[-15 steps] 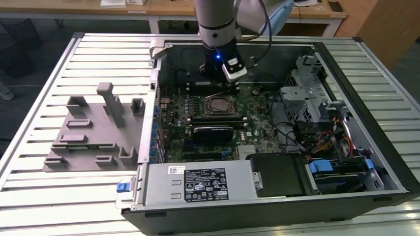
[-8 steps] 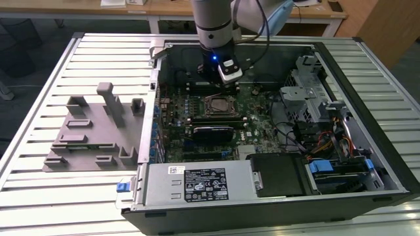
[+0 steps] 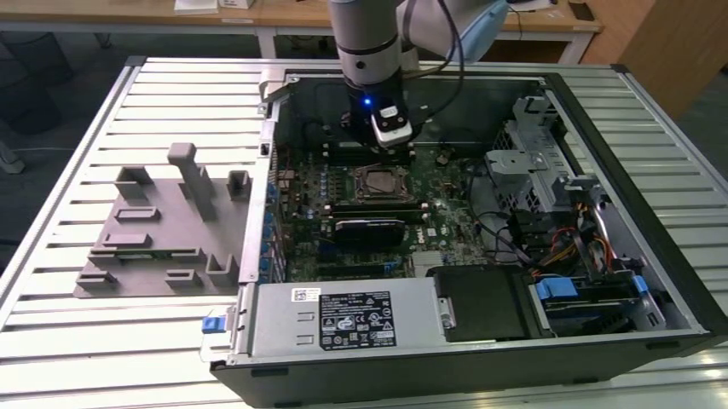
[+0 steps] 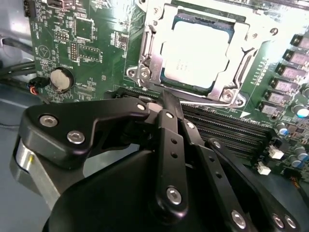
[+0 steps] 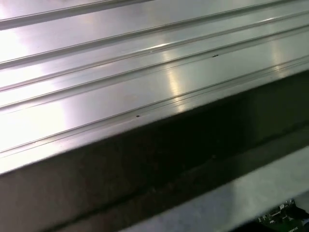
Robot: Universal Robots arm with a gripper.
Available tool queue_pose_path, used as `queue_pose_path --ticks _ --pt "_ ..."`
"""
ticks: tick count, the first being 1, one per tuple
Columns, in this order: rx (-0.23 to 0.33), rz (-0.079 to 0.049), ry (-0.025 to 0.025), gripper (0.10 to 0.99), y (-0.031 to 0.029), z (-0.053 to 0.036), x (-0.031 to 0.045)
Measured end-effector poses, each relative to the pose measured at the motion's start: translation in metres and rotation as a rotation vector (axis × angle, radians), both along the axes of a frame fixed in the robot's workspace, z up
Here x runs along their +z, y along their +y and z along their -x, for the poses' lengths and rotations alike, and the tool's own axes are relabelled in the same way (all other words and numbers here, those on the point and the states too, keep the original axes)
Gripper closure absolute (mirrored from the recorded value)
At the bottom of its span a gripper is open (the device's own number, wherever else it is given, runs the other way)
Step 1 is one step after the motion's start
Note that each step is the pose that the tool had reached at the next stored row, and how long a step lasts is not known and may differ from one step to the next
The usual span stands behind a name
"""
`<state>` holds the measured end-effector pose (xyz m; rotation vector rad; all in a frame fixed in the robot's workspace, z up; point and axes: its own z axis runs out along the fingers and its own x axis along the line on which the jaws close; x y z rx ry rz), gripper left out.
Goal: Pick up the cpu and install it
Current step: 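Install the first cpu locking lever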
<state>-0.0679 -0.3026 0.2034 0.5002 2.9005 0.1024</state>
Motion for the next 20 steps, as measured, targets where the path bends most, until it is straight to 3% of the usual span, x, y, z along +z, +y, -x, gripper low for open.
queue_pose_path --ticks 8,20 --pt "-0.023 0.000 -0.0014 0.980 0.0051 0.0004 -0.0025" --pt "-0.027 0.000 -0.0161 0.980 0.0047 0.0010 -0.0078"
